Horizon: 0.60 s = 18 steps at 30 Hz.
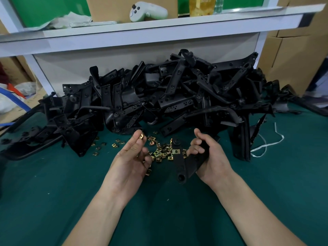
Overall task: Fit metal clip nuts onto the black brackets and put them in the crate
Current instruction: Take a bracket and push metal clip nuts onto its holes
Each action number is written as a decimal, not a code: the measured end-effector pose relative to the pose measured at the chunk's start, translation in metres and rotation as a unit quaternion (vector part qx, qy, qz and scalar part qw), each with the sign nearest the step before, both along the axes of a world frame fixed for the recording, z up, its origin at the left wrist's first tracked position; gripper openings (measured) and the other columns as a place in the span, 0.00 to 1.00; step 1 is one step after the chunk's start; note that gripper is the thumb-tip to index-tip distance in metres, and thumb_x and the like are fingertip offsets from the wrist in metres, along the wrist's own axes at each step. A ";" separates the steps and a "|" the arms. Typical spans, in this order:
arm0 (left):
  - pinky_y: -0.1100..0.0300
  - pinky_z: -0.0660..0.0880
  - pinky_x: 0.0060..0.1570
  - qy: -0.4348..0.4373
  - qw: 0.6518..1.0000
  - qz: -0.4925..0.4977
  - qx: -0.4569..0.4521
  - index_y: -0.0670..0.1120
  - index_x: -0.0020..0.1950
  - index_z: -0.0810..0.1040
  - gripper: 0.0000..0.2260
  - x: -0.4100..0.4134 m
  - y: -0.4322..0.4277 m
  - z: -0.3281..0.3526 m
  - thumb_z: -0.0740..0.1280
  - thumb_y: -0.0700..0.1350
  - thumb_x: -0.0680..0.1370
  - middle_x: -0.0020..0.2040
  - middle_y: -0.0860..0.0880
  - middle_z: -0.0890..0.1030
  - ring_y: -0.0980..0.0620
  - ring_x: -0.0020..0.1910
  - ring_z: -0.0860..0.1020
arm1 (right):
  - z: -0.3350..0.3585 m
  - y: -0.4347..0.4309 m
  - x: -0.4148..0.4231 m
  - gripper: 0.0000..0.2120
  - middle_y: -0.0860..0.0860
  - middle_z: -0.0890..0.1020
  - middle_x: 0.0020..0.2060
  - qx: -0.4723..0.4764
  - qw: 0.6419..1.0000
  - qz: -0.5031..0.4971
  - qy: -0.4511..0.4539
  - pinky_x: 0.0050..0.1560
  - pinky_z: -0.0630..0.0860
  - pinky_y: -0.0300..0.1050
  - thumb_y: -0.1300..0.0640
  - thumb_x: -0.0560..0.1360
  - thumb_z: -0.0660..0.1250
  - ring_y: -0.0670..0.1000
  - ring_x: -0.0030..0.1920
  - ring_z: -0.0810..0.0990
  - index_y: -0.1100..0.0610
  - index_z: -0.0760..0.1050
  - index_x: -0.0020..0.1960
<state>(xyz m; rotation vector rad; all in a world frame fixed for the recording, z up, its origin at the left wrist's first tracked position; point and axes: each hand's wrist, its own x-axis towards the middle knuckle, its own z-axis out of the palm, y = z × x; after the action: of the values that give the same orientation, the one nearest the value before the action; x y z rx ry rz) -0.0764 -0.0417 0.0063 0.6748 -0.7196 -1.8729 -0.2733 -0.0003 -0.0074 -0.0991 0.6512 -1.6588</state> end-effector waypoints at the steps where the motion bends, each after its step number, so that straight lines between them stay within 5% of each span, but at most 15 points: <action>1: 0.65 0.77 0.34 -0.002 1.000 -0.001 0.000 0.51 0.55 0.88 0.13 0.000 0.000 0.000 0.71 0.40 0.73 0.47 0.53 0.83 0.58 0.35 0.78 | 0.000 0.000 0.000 0.09 0.45 0.71 0.30 0.001 1.000 0.001 0.000 0.29 0.73 0.38 0.56 0.77 0.69 0.45 0.24 0.68 0.52 0.78 0.57; 18: 0.66 0.76 0.35 0.017 1.000 -0.021 -0.005 0.49 0.59 0.83 0.13 0.000 0.002 0.002 0.70 0.42 0.75 0.48 0.53 0.82 0.59 0.36 0.77 | -0.002 0.000 -0.001 0.09 0.45 0.71 0.30 -0.005 1.000 0.002 0.009 0.30 0.73 0.38 0.56 0.77 0.69 0.45 0.25 0.68 0.53 0.78 0.56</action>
<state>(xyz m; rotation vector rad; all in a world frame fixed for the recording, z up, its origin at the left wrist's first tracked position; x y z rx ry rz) -0.0761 -0.0400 0.0080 0.6235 -0.7251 -1.9140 -0.2743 -0.0005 -0.0097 -0.1227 0.6560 -1.6602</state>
